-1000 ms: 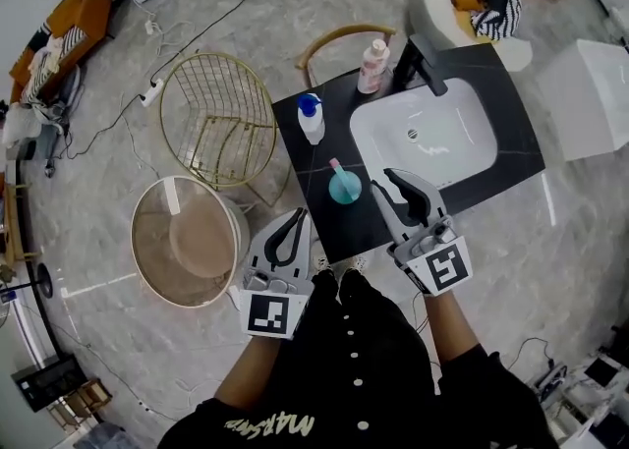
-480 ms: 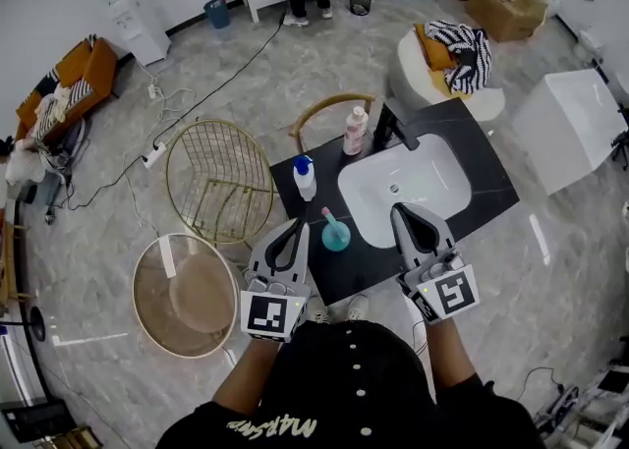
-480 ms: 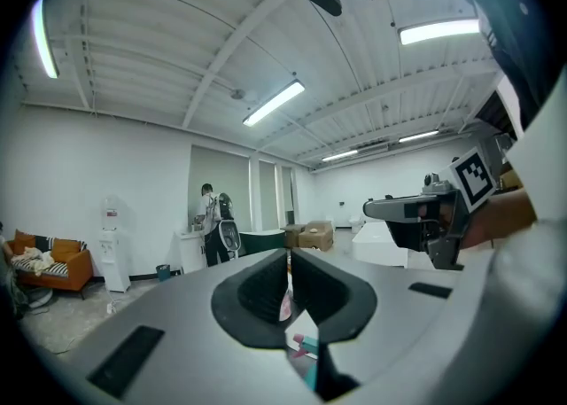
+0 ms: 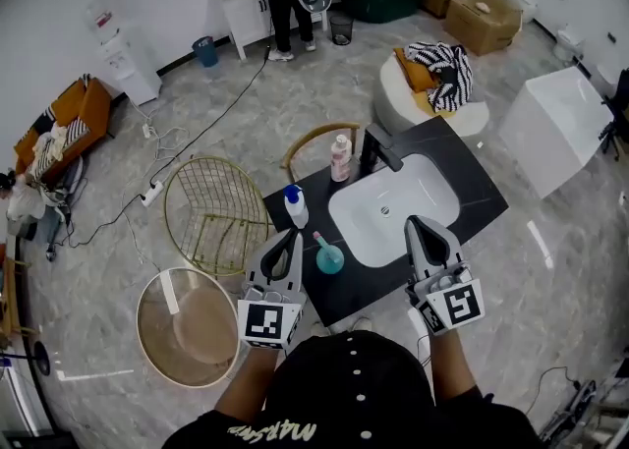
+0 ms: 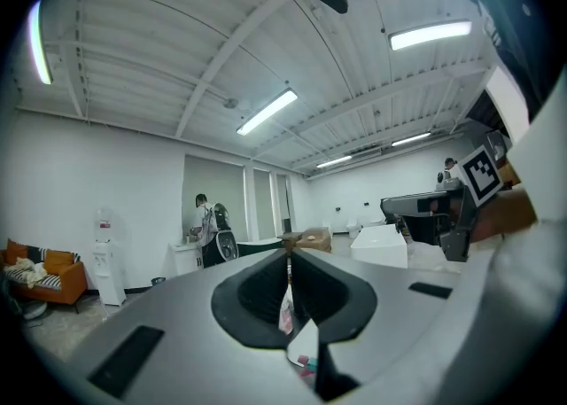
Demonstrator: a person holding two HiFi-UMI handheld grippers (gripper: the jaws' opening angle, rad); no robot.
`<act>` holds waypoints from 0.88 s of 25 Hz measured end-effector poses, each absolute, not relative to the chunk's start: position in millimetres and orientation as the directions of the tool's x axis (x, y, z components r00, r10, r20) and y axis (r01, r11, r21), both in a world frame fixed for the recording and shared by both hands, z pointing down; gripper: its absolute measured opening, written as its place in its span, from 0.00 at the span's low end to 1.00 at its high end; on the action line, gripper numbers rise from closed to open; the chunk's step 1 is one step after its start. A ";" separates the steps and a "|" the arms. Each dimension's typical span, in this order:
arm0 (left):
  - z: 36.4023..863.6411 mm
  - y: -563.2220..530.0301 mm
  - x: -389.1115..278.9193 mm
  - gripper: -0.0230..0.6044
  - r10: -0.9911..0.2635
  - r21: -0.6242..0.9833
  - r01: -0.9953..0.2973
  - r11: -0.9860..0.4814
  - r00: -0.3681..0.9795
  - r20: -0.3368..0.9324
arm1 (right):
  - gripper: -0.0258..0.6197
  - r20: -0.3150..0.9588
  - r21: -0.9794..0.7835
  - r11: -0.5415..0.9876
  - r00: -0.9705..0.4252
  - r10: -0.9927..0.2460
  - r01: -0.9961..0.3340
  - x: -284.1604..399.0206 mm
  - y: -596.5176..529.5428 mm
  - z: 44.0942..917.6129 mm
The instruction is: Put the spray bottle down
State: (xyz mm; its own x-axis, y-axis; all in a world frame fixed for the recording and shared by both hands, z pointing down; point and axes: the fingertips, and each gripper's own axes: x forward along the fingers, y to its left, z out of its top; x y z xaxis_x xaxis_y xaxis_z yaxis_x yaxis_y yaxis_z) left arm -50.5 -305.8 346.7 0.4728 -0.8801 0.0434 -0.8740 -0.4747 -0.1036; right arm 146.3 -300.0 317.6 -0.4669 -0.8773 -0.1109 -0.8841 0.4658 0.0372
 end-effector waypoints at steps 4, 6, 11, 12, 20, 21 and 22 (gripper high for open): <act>344.4 -306.3 -51.2 0.07 -0.880 -0.105 -0.874 -0.475 0.474 0.040 | 0.03 -0.117 0.032 0.448 -0.449 -0.886 -0.893 152.8 -299.0 319.5; 343.9 -305.2 -51.2 0.07 -0.880 -0.102 -0.874 -0.475 0.474 0.039 | 0.03 -0.117 0.040 0.450 -0.451 -0.885 -0.892 152.1 -299.0 319.6; 343.0 -301.8 -53.8 0.07 -0.884 -0.108 -0.878 -0.467 0.465 0.038 | 0.03 -0.120 0.061 0.465 -0.469 -0.875 -0.883 145.5 -300.0 317.5; 342.5 -301.3 -55.0 0.07 -0.886 -0.108 -0.879 -0.464 0.463 0.037 | 0.03 -0.117 0.062 0.468 -0.472 -0.874 -0.882 143.8 -300.8 317.8; 341.7 -298.7 -57.9 0.07 -0.890 -0.115 -0.883 -0.456 0.455 0.032 | 0.03 -0.102 0.077 0.483 -0.489 -0.866 -0.872 136.2 -303.0 320.0; 342.3 -298.6 -58.2 0.07 -0.891 -0.113 -0.884 -0.453 0.453 0.031 | 0.03 -0.101 0.080 0.484 -0.490 -0.866 -0.871 135.7 -303.3 320.7; 342.5 -298.6 -58.5 0.07 -0.892 -0.112 -0.885 -0.451 0.451 0.032 | 0.03 -0.099 0.082 0.485 -0.492 -0.865 -0.870 135.1 -303.5 321.1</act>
